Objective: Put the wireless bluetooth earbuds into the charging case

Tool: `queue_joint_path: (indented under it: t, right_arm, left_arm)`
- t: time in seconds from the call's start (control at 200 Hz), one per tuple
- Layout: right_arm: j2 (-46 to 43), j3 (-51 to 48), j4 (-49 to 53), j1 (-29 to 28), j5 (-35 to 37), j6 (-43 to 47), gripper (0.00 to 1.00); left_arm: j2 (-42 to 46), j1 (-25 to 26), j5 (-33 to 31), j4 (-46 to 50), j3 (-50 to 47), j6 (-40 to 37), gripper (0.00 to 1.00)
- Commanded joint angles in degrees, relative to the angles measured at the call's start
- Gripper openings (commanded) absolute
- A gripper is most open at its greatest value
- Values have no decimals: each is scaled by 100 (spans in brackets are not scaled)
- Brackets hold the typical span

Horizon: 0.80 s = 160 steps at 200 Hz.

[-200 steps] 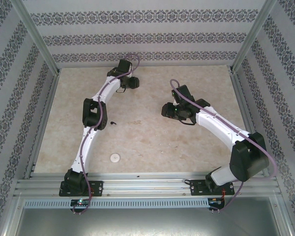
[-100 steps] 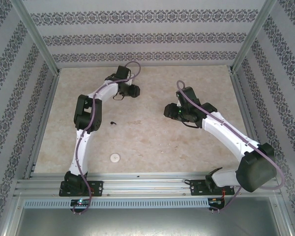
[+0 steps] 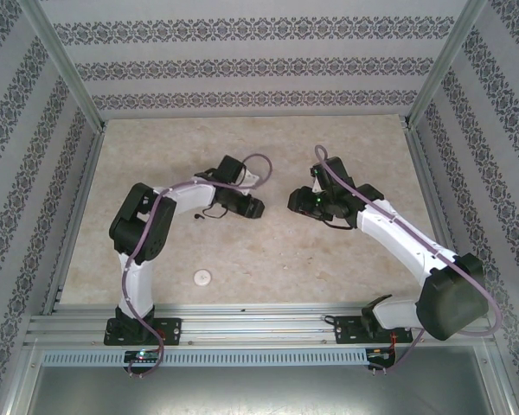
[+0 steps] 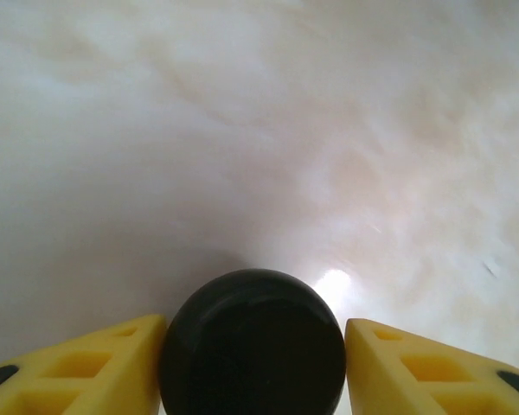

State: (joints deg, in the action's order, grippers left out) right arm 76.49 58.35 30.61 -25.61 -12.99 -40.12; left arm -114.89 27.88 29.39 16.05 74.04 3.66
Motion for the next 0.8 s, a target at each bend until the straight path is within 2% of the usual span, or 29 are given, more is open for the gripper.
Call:
queue_joint_path:
  t: [0.0,0.175,0.26,0.335,0.43,0.505,0.669,0.794]
  right_arm:
    - [-64,-136,175,182,-377,89,44]
    - [-108,-312,354,378,-587,258,44]
    - [-112,-338,492,401,-596,380,44]
    - [-91,-320,609,407,-599,510,44]
    - [-49,-267,727,407,-614,666,43]
    - [26,-145,868,382,-609,884,43]
    - [501,446,1420,220,-384,1683,47]
    - [1077,1074,1905,-201,-60,2346,52]
  left_arm:
    - [384,309,319,-36,-342,-710,54]
    - [700,685,135,15,-903,-823,55]
    - [886,799,-6,5,-1096,-814,59]
    - [1038,854,-40,51,-1136,-780,64]
    - [1281,886,-112,59,-1176,-749,78]
    - [1535,886,-216,22,-1233,-705,85]
    - [2301,822,-703,-109,-1555,-451,87]
    - [2992,592,-1063,-249,-2051,70,88]
